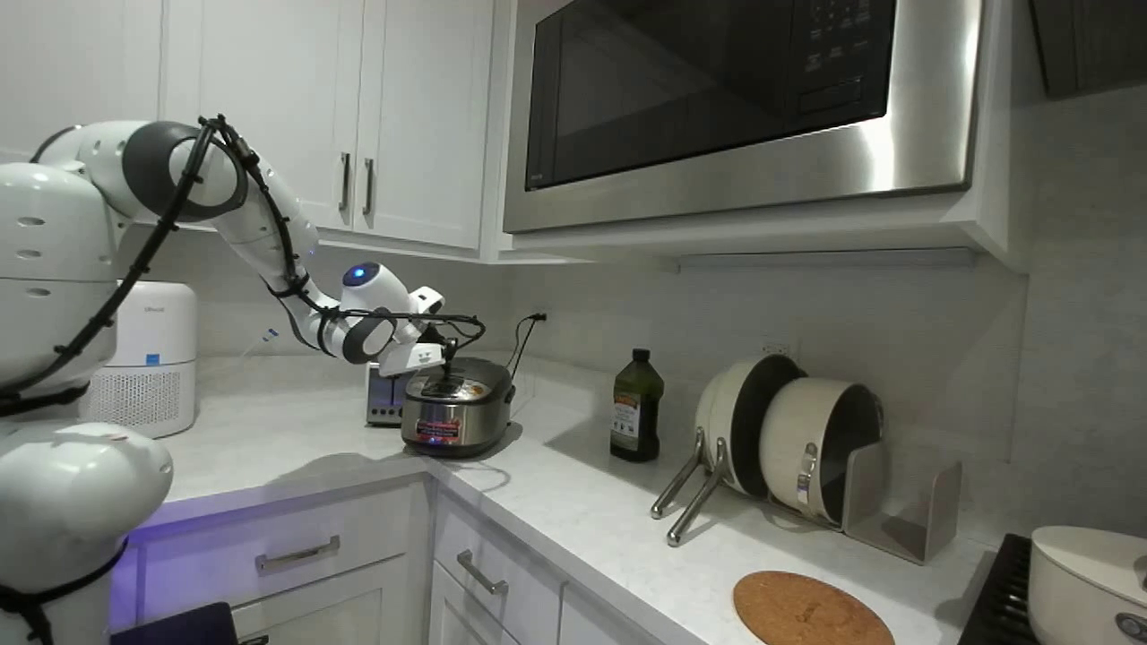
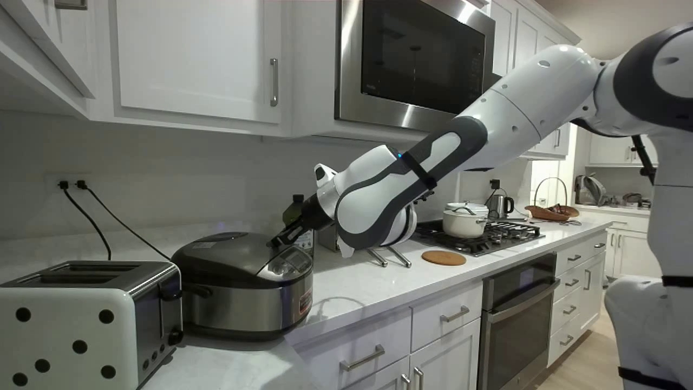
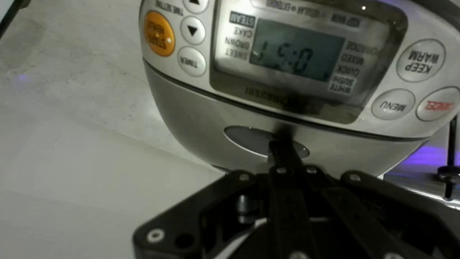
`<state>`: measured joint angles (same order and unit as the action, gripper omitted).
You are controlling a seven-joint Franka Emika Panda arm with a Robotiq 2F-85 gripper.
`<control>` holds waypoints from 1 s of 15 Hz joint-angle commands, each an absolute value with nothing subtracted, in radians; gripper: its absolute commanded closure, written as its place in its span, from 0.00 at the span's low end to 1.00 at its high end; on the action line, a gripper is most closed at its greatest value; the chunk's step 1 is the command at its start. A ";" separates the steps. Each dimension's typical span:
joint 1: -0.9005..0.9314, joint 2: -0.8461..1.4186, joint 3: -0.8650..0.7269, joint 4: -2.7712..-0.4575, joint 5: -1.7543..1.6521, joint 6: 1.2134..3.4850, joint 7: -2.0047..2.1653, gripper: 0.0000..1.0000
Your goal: Press the button to open the rice cooker.
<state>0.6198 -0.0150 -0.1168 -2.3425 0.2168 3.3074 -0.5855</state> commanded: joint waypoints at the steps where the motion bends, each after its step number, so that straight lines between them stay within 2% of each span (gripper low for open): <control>1: 0.424 0.039 0.013 -2.298 0.008 3.345 -0.426 1.00; 2: 0.381 0.044 0.038 -2.293 -0.036 3.351 -0.396 1.00; 3: 0.445 0.048 -0.023 -2.286 0.030 3.349 -0.459 1.00; 15: 0.452 0.048 -0.034 -2.272 0.023 3.288 -0.454 1.00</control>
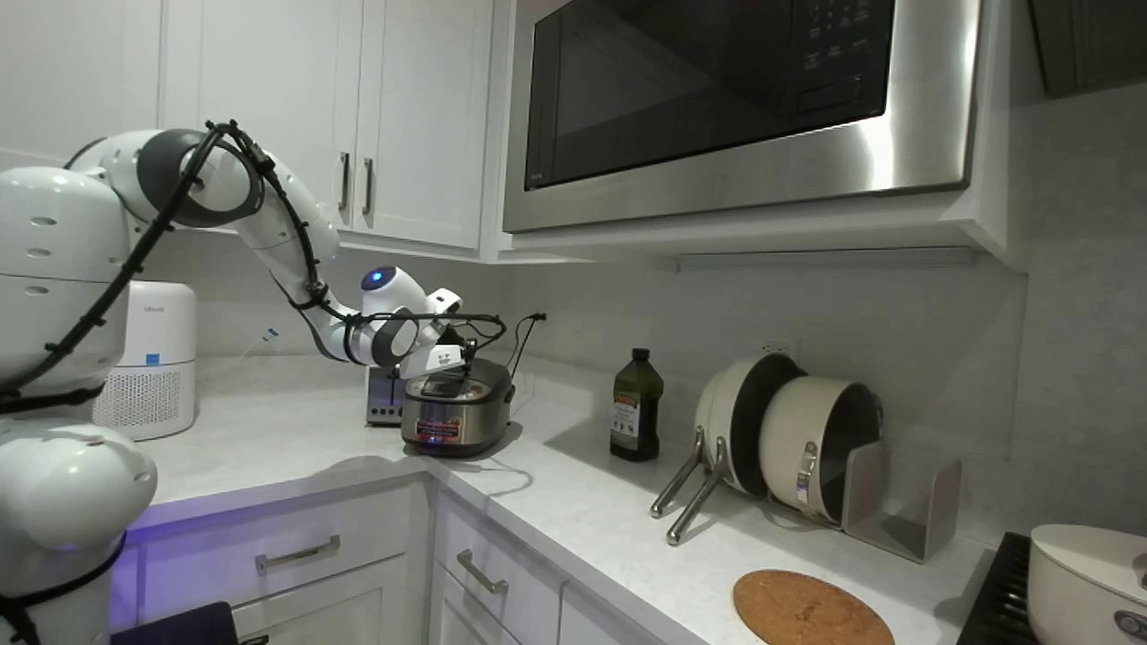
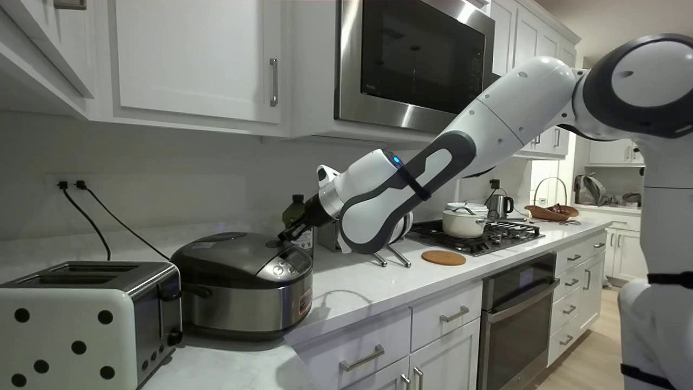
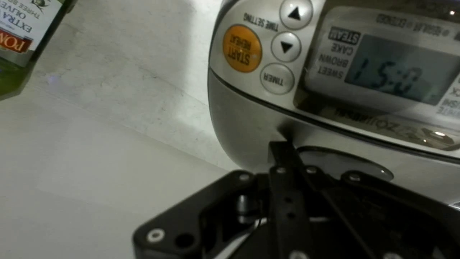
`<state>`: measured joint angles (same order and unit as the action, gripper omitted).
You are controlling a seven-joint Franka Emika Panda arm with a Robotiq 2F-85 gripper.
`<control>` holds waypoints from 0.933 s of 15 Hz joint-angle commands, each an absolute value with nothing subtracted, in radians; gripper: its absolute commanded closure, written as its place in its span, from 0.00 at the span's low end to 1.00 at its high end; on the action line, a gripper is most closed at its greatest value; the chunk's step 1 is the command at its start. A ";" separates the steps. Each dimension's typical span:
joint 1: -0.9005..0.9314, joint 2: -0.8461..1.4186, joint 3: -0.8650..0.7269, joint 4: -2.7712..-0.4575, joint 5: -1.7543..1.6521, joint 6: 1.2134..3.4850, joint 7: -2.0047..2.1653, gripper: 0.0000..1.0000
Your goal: Press the button to open the rice cooker.
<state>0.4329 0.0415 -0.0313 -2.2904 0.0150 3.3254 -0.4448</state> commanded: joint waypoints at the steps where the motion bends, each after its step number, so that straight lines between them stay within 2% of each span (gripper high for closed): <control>1: 0.454 0.043 -0.034 -2.271 0.023 3.266 -0.453 1.00; 4: 0.456 0.019 -0.025 -2.274 0.012 3.193 -0.443 1.00; 5: 0.359 0.011 0.063 -2.269 -0.079 3.163 -0.359 1.00; 6: 0.352 0.005 0.077 -2.264 -0.092 3.138 -0.348 1.00; 7: 0.411 -0.001 0.038 -2.260 -0.038 3.110 -0.391 1.00; 14: 0.430 -0.026 0.068 -2.248 0.012 3.004 -0.411 1.00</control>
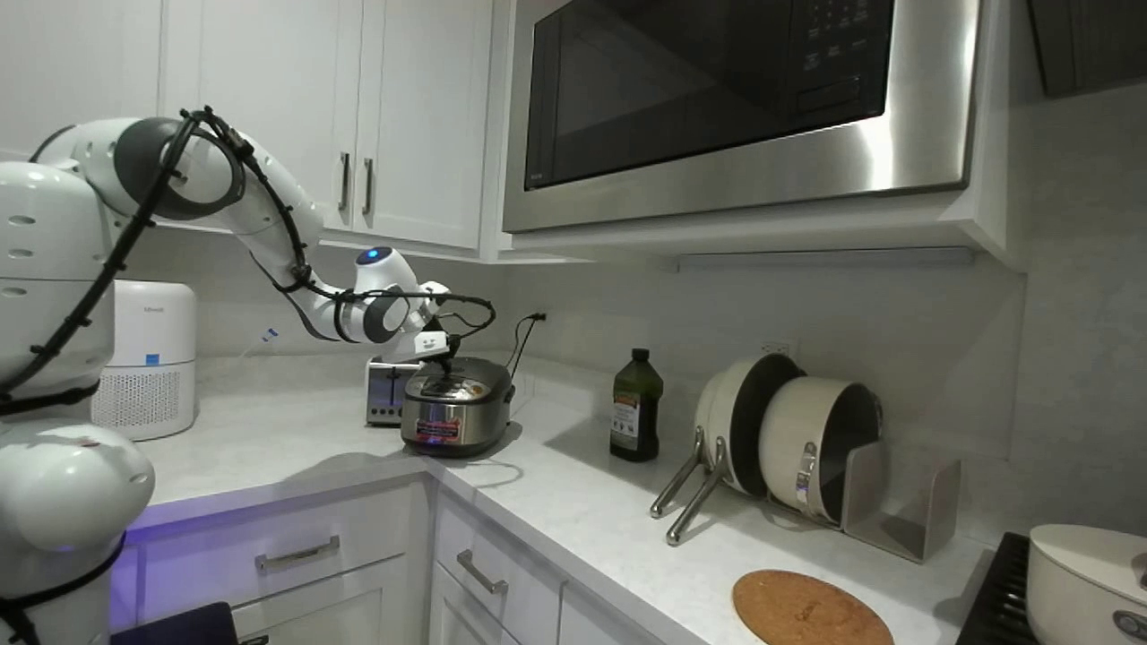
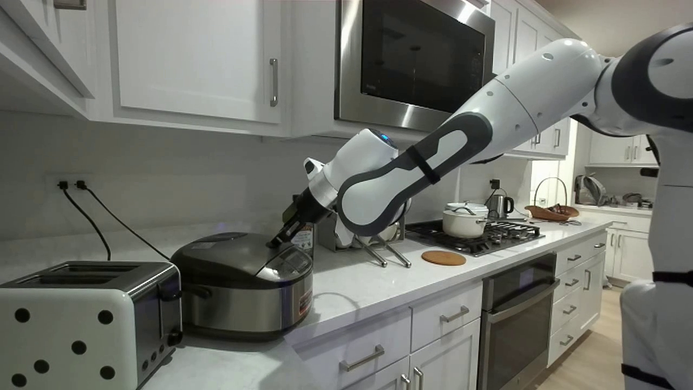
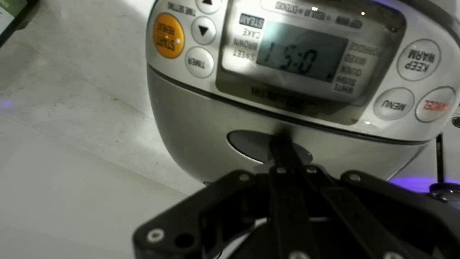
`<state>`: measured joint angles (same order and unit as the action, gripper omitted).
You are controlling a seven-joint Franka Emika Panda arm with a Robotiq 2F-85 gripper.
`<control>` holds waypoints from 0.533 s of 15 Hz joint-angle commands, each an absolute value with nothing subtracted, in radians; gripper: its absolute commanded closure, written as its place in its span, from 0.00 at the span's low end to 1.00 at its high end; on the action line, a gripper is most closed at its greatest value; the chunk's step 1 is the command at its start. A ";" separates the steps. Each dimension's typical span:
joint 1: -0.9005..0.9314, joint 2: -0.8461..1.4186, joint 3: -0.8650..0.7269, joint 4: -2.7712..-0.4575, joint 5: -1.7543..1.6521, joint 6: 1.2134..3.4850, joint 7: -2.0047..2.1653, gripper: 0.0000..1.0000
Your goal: Press the button to open the rice cooker.
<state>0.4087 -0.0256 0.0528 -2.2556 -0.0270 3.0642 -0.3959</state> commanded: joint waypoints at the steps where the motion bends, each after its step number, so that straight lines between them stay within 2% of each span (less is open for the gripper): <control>1: 0.432 -0.023 0.067 -2.245 0.016 2.998 -0.412 1.00; 8: 0.405 0.021 0.054 -2.224 -0.110 2.937 -0.336 1.00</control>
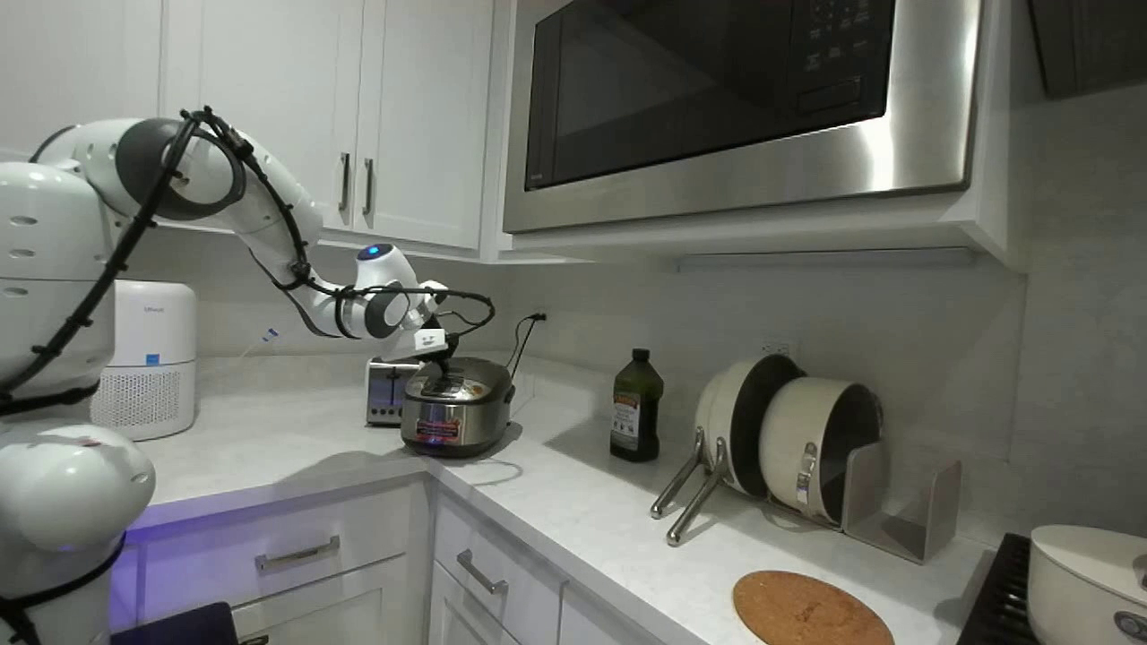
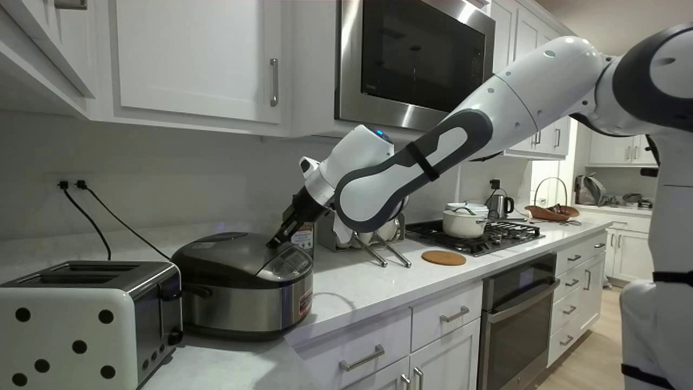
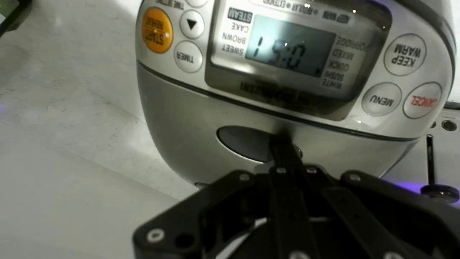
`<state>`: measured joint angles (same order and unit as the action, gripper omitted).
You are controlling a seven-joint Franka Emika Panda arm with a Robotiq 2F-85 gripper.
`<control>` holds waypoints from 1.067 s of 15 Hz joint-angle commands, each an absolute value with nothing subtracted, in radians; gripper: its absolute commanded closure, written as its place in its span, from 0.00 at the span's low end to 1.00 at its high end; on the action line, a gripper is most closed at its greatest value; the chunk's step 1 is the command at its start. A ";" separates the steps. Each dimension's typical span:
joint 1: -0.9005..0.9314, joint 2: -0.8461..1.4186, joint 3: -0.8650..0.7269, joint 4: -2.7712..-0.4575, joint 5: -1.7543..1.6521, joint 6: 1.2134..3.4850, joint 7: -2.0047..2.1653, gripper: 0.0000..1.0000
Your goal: Press the button to open the rice cooker.
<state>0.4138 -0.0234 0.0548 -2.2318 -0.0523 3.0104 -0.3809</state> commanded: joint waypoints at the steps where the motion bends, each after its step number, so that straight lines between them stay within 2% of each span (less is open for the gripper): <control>1: 0.341 0.025 0.117 -2.219 -0.131 2.929 -0.317 1.00; 7: 0.337 0.038 0.123 -2.207 -0.259 2.858 -0.223 1.00; 16: 0.331 0.056 0.110 -2.231 -0.560 2.885 0.026 1.00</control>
